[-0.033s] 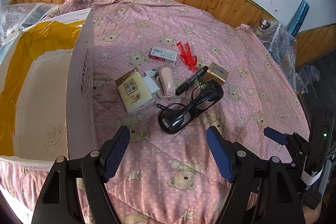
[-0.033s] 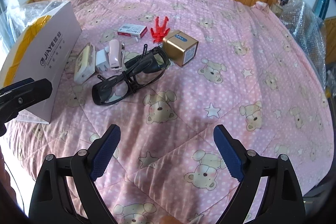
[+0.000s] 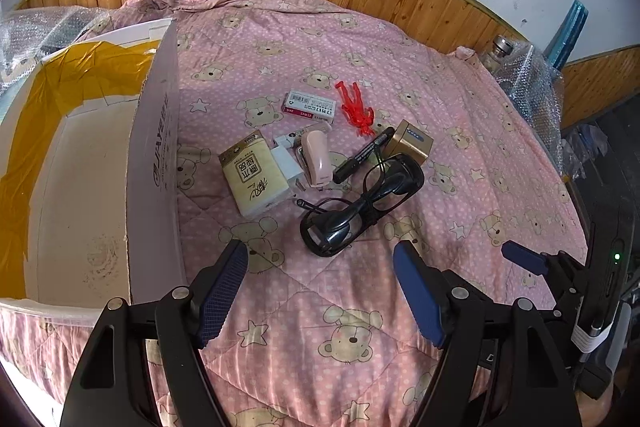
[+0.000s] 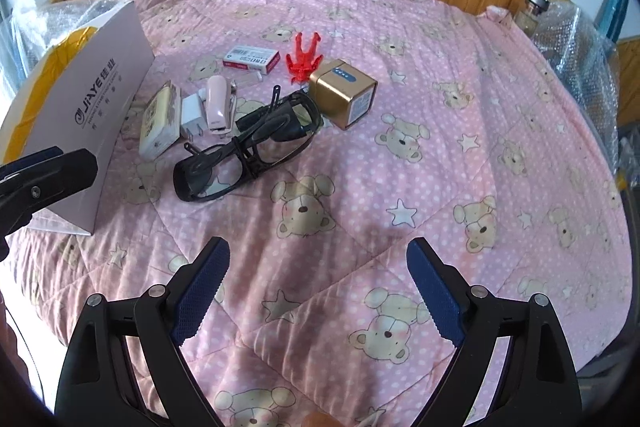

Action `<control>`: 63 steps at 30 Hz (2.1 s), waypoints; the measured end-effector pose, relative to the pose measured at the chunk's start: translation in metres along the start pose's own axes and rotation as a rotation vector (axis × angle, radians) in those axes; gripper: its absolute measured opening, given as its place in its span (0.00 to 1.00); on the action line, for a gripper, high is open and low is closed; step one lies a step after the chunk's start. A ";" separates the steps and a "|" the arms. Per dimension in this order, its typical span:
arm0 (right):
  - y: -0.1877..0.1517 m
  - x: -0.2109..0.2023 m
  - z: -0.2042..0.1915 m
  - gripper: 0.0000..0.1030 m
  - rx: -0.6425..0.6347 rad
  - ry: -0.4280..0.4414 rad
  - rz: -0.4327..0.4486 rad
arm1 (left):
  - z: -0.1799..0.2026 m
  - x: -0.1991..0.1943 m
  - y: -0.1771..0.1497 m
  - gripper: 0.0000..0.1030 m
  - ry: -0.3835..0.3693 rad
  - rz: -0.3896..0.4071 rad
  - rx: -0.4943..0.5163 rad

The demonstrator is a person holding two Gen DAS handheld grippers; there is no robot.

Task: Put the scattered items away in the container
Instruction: 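Move both tools toward the black glasses and gold cube box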

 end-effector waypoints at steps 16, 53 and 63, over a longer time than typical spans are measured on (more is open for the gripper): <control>0.006 0.011 -0.023 0.88 -0.006 0.022 0.003 | -0.023 0.005 0.001 0.74 0.020 0.022 -0.009; 0.024 0.048 -0.001 0.59 0.119 0.137 -0.071 | 0.021 0.048 0.014 0.74 -0.039 -0.083 0.075; 0.029 0.069 0.026 0.59 0.112 0.131 -0.126 | 0.041 0.075 0.024 0.74 -0.051 -0.122 0.129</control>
Point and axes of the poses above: each gripper's, at about its wrist camera, not at the fingertips, and x roughly the way its jaws point, z to its right, y to its top, the point moved 5 cm from there along x, roughly the way its jaws point, and after that the axes turned 2 degrees about y, right-handed, at the moved point
